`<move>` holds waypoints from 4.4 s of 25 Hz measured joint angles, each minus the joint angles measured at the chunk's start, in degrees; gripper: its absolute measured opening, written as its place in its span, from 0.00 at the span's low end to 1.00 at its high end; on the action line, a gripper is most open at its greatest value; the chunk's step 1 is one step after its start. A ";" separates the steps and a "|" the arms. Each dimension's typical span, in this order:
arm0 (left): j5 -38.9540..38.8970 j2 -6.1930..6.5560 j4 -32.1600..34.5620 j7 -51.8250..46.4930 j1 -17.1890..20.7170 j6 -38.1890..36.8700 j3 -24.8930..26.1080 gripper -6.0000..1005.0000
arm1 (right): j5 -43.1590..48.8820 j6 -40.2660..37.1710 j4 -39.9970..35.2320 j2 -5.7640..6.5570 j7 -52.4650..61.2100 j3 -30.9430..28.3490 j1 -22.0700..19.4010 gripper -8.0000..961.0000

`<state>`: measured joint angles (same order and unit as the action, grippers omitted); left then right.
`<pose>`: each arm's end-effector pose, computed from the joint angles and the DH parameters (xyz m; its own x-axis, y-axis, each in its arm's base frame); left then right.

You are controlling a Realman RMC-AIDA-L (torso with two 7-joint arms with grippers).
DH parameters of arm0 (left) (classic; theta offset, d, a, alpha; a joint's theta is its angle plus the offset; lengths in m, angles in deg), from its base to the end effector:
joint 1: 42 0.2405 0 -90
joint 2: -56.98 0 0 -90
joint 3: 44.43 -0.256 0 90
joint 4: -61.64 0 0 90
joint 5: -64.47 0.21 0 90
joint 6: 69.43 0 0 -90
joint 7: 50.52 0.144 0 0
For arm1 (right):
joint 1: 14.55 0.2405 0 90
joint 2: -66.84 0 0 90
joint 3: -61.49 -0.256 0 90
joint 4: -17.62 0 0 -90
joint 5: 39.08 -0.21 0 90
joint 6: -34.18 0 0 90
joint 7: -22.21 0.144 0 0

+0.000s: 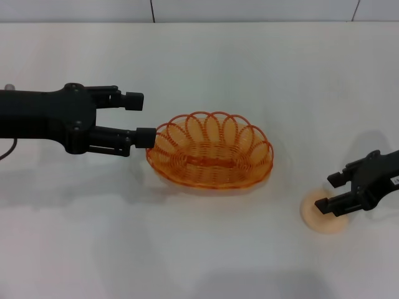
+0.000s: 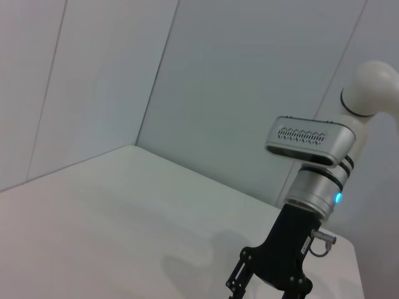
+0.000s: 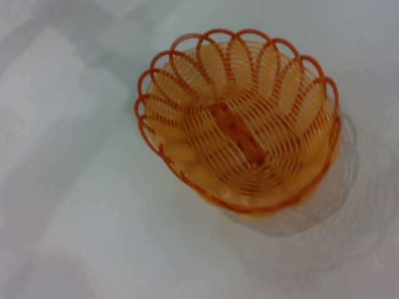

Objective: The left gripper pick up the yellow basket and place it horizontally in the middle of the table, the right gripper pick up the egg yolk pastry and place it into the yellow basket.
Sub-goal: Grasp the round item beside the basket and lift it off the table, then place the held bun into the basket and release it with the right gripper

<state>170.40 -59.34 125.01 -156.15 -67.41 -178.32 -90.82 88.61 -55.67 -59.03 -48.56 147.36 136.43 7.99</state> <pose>-0.2124 0.3046 0.0746 0.7862 0.3992 0.4718 0.4250 -0.9034 0.0562 0.2214 0.3167 0.0170 0.8452 -0.5316 0.0550 -0.5123 -0.8352 -0.2001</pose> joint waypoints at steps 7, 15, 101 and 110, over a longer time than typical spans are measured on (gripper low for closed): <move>0.00 -0.12 0.00 0.04 0.00 0.02 -0.01 0.88 | 0.18 0.23 1.19 0.00 -0.05 0.04 -0.12 0.69; 0.00 -0.28 -0.07 0.07 -0.07 0.00 -0.01 0.88 | 0.54 0.45 2.28 0.12 -0.30 0.02 -0.09 0.63; -0.03 -0.13 -0.53 -0.02 -0.88 2.49 0.20 0.88 | -23.73 28.12 9.77 -0.35 -17.17 17.59 8.73 0.18; -0.03 -0.13 -0.53 0.06 -0.56 2.66 0.34 0.88 | -23.74 27.84 8.91 -0.13 -17.21 14.98 7.16 0.53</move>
<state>170.37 -59.47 124.48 -156.09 -67.97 -175.66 -90.48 64.87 -27.82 -50.12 -48.68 130.15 151.40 15.15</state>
